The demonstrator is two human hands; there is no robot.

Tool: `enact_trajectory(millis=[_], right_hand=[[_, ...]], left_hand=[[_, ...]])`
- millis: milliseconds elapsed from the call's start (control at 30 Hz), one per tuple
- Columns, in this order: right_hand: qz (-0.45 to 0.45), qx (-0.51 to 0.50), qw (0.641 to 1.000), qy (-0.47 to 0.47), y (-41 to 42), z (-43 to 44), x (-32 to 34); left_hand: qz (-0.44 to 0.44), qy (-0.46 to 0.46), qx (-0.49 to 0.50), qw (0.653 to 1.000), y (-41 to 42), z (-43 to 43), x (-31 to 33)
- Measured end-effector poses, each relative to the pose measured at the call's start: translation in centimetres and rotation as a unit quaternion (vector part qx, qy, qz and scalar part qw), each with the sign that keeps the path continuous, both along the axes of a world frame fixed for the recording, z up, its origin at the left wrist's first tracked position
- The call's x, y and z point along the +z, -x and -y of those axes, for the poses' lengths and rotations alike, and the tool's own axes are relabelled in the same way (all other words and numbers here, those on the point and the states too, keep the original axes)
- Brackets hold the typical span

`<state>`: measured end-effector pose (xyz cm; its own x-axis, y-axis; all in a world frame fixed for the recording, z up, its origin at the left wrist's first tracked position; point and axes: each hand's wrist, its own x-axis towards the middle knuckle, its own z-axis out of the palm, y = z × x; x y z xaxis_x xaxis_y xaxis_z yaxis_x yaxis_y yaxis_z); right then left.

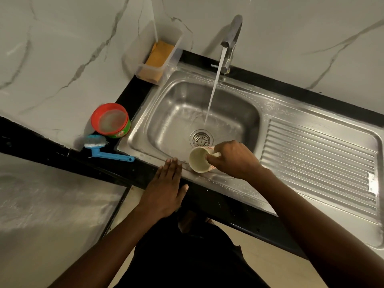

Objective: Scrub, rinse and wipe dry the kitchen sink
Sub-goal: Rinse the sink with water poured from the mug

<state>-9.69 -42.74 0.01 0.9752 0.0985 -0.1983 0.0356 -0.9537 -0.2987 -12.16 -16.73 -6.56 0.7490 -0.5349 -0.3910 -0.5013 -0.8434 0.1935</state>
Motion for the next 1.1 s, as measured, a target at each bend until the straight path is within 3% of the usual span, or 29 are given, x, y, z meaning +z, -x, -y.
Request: enact_trajectory(millis=[300, 500, 633, 867, 1100], right_hand=[[0.015, 0.027, 0.998, 0.05, 1.8, 3.3, 1.9], [0.028, 0.084, 0.993, 0.08, 2.1, 3.0, 2.3], [0.026, 0.08, 0.994, 0.071, 2.5, 4.1, 2.1], [0.018, 0.025, 0.999, 0.016, 3.5, 7.8, 2.9], [0.039, 0.127, 0.989, 0.06, 3.2, 9.3, 3.6]], left_hand=[[-0.03, 0.008, -0.109, 0.994, 1.9, 4.2, 0.3], [-0.001, 0.006, -0.067, 0.998, 1.6, 4.2, -0.2], [-0.02, 0.003, -0.057, 0.998, 2.2, 5.2, 0.2], [-0.048, 0.006, -0.164, 0.985, 4.0, 7.4, 0.4], [-0.037, 0.014, -0.158, 0.987, 4.1, 8.9, 0.2]])
